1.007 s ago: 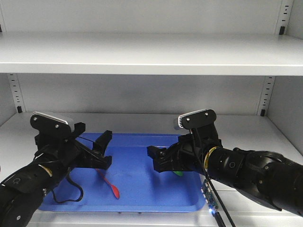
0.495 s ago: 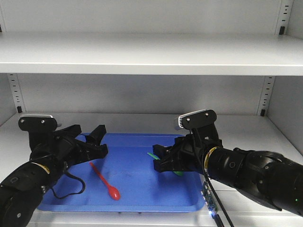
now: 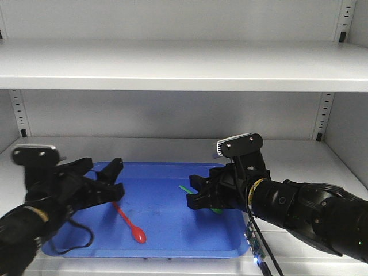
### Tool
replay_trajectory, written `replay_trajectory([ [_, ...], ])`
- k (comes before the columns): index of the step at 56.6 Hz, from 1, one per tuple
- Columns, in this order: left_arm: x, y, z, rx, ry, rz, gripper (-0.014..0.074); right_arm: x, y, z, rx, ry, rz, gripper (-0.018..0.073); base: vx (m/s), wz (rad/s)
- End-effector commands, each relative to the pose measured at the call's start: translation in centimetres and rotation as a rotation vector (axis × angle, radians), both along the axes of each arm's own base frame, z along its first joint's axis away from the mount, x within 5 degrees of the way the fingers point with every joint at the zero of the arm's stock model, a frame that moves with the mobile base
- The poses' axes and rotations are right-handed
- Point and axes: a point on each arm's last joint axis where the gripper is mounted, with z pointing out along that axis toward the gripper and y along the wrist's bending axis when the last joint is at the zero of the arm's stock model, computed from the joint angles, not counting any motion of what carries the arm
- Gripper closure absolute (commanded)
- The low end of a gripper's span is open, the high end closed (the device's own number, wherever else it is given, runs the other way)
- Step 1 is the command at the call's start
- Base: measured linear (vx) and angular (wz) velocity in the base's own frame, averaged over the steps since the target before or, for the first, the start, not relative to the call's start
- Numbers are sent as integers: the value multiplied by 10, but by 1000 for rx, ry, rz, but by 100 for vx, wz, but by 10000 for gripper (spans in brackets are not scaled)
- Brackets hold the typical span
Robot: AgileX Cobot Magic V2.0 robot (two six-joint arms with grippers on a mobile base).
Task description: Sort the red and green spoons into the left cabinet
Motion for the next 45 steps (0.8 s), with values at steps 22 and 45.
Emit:
replay_trajectory([
  [22,-173,91,13,38,-181,134,605,-4,0,33,62,-102,26,230,0,0],
  [45,-245,122,-66,65,-122,329,604,-4,0,33,62,-102,26,230,0,0],
])
